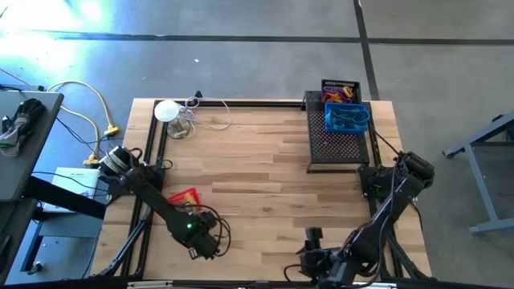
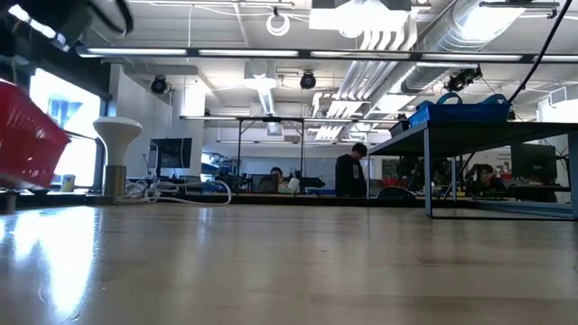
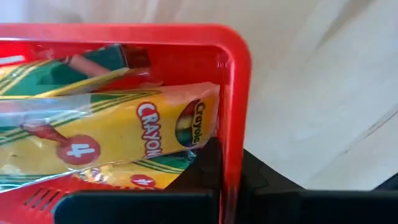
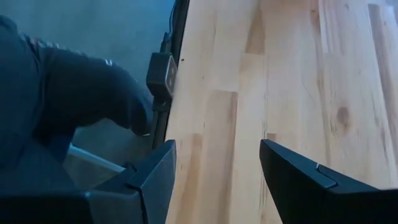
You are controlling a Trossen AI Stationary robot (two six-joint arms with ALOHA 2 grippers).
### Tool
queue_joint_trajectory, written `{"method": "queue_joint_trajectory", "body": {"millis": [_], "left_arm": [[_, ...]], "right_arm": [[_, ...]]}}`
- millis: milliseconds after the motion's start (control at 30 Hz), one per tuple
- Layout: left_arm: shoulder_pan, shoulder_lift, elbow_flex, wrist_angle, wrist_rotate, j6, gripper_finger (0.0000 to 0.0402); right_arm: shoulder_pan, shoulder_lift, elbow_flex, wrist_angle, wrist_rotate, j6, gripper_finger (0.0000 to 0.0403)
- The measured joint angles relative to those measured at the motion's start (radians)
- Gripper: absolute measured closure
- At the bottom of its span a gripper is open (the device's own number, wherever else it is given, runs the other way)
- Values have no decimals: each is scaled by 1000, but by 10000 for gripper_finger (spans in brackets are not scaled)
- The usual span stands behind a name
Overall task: Pick & Place Office Desk Supplies
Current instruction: Put the red bin on the shelf
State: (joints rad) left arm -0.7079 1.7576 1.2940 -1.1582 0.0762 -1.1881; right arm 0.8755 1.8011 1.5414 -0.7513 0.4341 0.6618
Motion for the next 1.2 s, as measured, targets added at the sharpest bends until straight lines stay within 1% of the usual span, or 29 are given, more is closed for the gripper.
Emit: {"method": "queue_joint_trajectory", "body": {"millis": [167,233,300,400,567,633,667,767,933,1067,1133,1200], "left_arm": [[13,0,111,-112,-106,327,401],[13,0,149,-125,-157,473,401],[13,0,182,-121,-217,649,401],[13,0,220,-120,-316,942,401],[13,-1,242,-118,-518,1387,401],[20,-1,242,-114,-578,1543,401],[28,-1,242,-106,-592,1617,401],[72,-2,242,-46,-609,1793,401],[196,-15,246,103,-595,2074,401],[294,-16,273,187,-525,2251,401],[333,-16,292,202,-471,2304,401],[362,-18,306,212,-408,2339,401]], "right_arm": [[28,0,0,0,14,117,182],[43,0,0,0,13,166,182],[58,0,0,0,22,210,182],[84,0,0,3,81,275,182],[135,0,0,35,170,367,182],[155,5,0,65,196,390,182],[168,7,0,80,203,390,182],[199,16,0,148,233,389,182],[232,35,0,260,286,363,182],[244,58,0,308,304,340,182],[244,67,0,319,306,332,182],[244,76,0,313,332,329,182]]}}
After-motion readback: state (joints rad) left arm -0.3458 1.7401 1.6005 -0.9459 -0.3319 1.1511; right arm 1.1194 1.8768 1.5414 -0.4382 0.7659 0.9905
